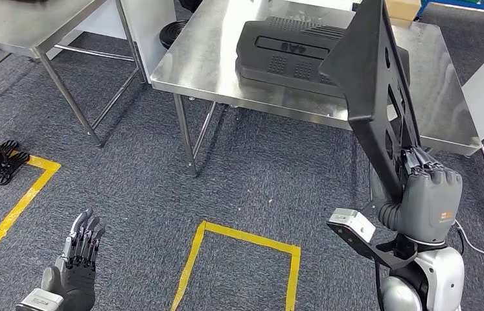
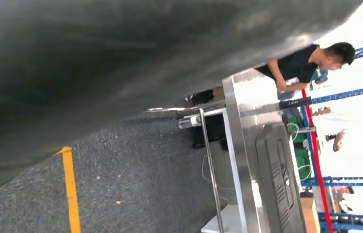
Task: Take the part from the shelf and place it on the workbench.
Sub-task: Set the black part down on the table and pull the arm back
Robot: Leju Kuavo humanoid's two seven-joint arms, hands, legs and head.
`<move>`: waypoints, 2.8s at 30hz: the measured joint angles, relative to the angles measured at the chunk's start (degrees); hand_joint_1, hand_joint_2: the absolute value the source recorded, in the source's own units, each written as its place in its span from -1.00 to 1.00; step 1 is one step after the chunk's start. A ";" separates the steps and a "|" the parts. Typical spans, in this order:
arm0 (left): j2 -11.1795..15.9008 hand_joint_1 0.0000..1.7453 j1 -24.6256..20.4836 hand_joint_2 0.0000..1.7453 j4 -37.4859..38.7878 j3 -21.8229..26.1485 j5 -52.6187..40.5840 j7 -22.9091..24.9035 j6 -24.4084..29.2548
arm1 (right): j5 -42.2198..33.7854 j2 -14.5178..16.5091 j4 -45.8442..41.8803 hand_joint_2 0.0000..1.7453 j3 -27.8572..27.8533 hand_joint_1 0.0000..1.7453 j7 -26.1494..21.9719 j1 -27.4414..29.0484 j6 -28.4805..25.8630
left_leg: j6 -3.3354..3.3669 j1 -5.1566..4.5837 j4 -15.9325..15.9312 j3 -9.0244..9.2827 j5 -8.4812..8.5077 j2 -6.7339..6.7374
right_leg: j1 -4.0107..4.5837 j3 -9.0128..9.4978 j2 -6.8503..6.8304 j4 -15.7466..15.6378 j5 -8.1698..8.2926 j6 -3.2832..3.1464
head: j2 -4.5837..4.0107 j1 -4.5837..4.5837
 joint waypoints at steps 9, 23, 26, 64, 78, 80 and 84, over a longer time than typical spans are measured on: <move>0.05 -1.00 -0.18 -1.00 -0.04 -0.04 0.11 0.53 0.43 | 0.21 -0.10 1.03 1.00 0.10 1.00 0.20 -0.72 -0.05 | -0.03 -0.58 -0.10 0.24 0.01 0.70 | 0.30 5.46 -0.82 -12.10 5.69 0.81 | 0.00 -0.09; 0.93 -1.00 -0.68 -1.00 -0.05 -0.49 0.81 1.70 1.65 | -0.58 -0.17 2.17 1.00 0.14 1.00 0.09 -1.96 0.20 | 0.01 -0.81 -0.84 0.50 0.53 0.78 | 0.24 5.56 -0.61 -12.28 6.12 0.08 | 0.00 -0.20; 1.07 -1.00 -0.62 -1.00 -0.05 -0.65 0.77 1.66 2.10 | -0.70 -0.22 2.23 1.00 0.14 1.00 0.01 -2.09 0.18 | 0.08 -0.85 -1.33 0.64 0.70 0.82 | 0.07 5.45 -0.62 -12.36 6.08 0.28 | 0.00 -0.21; 1.91 -1.00 -1.27 -1.00 -0.02 -1.98 1.13 1.50 3.20 | -0.50 -1.03 3.54 1.00 0.26 1.00 -0.05 -3.97 0.97 | 0.93 -0.28 -0.73 0.46 0.10 0.45 | 0.20 0.77 -0.08 2.86 -3.07 0.16 | 0.00 0.33; 2.00 -1.00 -1.37 -1.00 0.30 -1.97 1.11 1.45 3.25 | 4.27 -2.95 4.34 1.00 0.25 1.00 2.79 -5.74 5.94 | -1.81 -0.50 9.60 -0.45 -6.06 0.78 | 0.01 5.28 -0.82 -12.52 6.96 -2.12 | 0.00 -0.01; 2.01 -1.00 -1.32 -1.00 0.31 -1.93 1.08 1.63 2.97 | 8.02 -3.46 4.73 1.00 0.54 1.00 4.41 -6.32 8.15 | -2.10 -0.44 15.26 -5.15 -8.43 0.78 | 0.17 6.03 -0.71 -12.52 6.25 -2.50 | 0.00 -0.07; 1.94 -1.00 -1.05 -1.00 0.33 -1.53 0.94 1.60 2.13 | 12.88 -4.51 5.99 1.00 1.97 1.00 6.57 -7.65 11.33 | -1.55 -0.44 6.55 -4.44 -1.33 0.80 | 0.29 8.41 -0.40 -12.53 4.36 -2.16 | 0.00 -0.08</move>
